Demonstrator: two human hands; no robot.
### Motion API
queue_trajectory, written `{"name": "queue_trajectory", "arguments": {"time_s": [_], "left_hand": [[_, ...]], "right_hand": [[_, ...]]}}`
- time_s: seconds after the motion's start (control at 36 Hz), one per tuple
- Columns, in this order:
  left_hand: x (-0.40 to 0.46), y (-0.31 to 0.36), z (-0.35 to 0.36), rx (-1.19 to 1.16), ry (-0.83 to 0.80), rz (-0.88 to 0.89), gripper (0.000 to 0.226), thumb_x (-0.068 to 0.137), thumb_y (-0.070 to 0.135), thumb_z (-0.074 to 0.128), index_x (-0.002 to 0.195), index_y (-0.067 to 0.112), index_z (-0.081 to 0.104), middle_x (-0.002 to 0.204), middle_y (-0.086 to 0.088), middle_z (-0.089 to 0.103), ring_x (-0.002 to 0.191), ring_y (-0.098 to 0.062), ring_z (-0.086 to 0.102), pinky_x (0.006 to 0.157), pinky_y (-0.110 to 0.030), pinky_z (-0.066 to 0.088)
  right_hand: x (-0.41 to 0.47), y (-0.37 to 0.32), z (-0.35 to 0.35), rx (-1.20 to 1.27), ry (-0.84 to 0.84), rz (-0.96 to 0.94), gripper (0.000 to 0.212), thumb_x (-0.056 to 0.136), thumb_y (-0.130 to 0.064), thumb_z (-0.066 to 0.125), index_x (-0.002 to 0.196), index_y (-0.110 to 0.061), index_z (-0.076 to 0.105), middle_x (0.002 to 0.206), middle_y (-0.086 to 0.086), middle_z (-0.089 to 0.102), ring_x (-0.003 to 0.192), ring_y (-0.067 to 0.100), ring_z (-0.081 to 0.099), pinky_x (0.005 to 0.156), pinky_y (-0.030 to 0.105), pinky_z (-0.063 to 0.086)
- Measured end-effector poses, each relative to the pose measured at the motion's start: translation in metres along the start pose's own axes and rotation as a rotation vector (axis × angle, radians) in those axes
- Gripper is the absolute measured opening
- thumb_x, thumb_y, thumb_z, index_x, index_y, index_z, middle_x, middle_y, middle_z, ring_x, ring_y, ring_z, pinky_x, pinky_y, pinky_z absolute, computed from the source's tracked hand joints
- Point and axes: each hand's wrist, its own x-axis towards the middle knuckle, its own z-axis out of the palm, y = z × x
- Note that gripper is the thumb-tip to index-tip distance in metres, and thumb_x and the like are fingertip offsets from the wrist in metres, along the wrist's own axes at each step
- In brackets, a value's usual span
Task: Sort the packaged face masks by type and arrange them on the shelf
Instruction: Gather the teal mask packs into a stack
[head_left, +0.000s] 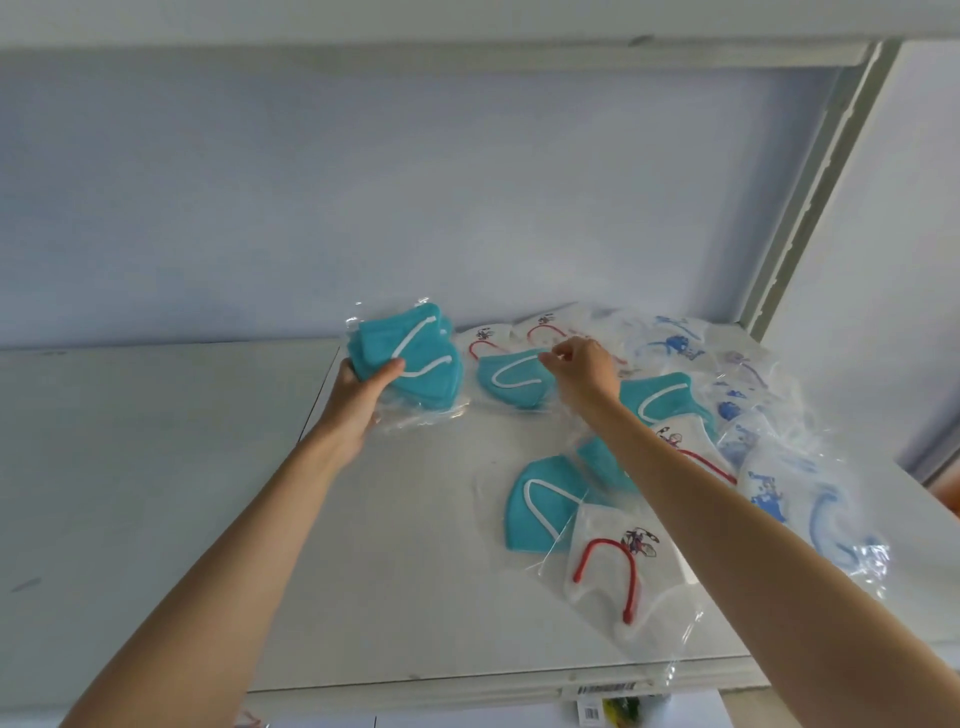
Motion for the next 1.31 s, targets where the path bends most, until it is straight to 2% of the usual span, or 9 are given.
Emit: {"name": "queue_trajectory", "arguments": {"time_s": [0.11,0.22,0.39,0.5,0.58,0.69,0.78,0.94,1.31], "left_hand": [[0.001,0.0,-0.012,0.012,0.008,-0.01,0.039,0.073,0.033,0.073,0.108,0.026,0.059,0.11,-0.003,0.069,0.11,-0.031,0.063,0.097,-0.055,0.046],[0.0,-0.002,-0.012,0.039,0.001,-0.02,0.06,0.069,0.038,0.074,0.121,0.017,0.053,0.119,-0.007,0.067,0.111,-0.03,0.063,0.097,-0.053,0.046],[0.004,-0.007,-0.01,0.091,-0.04,-0.011,0.035,0.091,0.02,0.065,0.121,0.014,0.05,0.116,-0.005,0.063,0.098,-0.015,0.064,0.068,-0.024,0.055],[0.007,-0.01,-0.014,0.115,-0.022,-0.02,0.044,0.089,0.025,0.068,0.126,0.013,0.048,0.12,-0.007,0.063,0.107,-0.02,0.062,0.087,-0.038,0.053],[0.009,-0.011,-0.015,0.123,-0.001,-0.033,0.047,0.086,0.03,0.071,0.124,0.014,0.049,0.121,-0.007,0.063,0.107,-0.021,0.062,0.089,-0.042,0.051],[0.01,-0.011,-0.011,0.136,0.008,-0.031,0.044,0.089,0.029,0.068,0.125,0.013,0.048,0.117,-0.006,0.064,0.094,-0.016,0.061,0.071,-0.03,0.045],[0.01,-0.011,-0.008,0.145,0.01,-0.033,0.046,0.086,0.034,0.07,0.123,0.013,0.05,0.115,-0.006,0.065,0.092,-0.02,0.062,0.069,-0.03,0.044],[0.011,-0.012,0.007,0.071,-0.038,-0.056,0.076,0.054,0.053,0.079,0.116,0.018,0.052,0.116,-0.007,0.068,0.107,-0.031,0.066,0.099,-0.057,0.046],[-0.003,-0.011,0.033,0.014,-0.152,-0.026,0.06,0.074,0.047,0.075,0.12,0.018,0.05,0.119,-0.003,0.067,0.106,-0.019,0.066,0.087,-0.039,0.054]], "right_hand": [[0.005,0.005,0.008,-0.43,-0.187,0.043,0.063,0.085,-0.069,0.046,0.094,-0.008,0.059,0.119,0.011,0.059,0.117,0.03,0.049,0.097,0.041,0.044],[0.006,-0.004,0.017,-0.573,-0.233,0.057,0.087,0.078,-0.078,0.044,0.128,-0.007,0.053,0.137,0.012,0.049,0.128,0.031,0.04,0.103,0.041,0.036],[0.009,-0.007,0.019,-0.463,-0.178,0.104,0.06,0.08,-0.059,0.064,0.107,-0.005,0.057,0.109,0.009,0.062,0.103,0.026,0.056,0.094,0.036,0.046],[0.011,-0.008,0.013,-0.29,-0.157,0.129,0.036,0.083,-0.037,0.071,0.09,-0.008,0.051,0.09,0.007,0.059,0.079,0.019,0.053,0.068,0.029,0.044],[0.014,-0.007,0.007,-0.22,-0.093,0.136,0.035,0.081,-0.028,0.075,0.099,-0.004,0.058,0.101,0.011,0.064,0.087,0.025,0.059,0.069,0.031,0.044],[0.015,-0.012,-0.006,-0.098,0.008,0.086,0.04,0.082,-0.016,0.074,0.115,-0.005,0.054,0.105,0.01,0.06,0.089,0.022,0.054,0.069,0.028,0.037],[0.015,-0.019,-0.02,0.155,0.079,0.07,0.034,0.083,-0.012,0.069,0.114,-0.006,0.056,0.1,0.007,0.06,0.084,0.018,0.052,0.065,0.024,0.036],[-0.012,-0.035,-0.02,0.975,-0.021,0.176,0.02,0.085,-0.005,0.068,0.099,-0.009,0.054,0.088,0.005,0.062,0.072,0.013,0.06,0.057,0.018,0.049],[-0.044,-0.034,0.018,0.645,-0.094,0.193,0.024,0.08,-0.021,0.073,0.092,-0.013,0.054,0.081,0.0,0.055,0.074,0.015,0.052,0.061,0.023,0.042]]}}
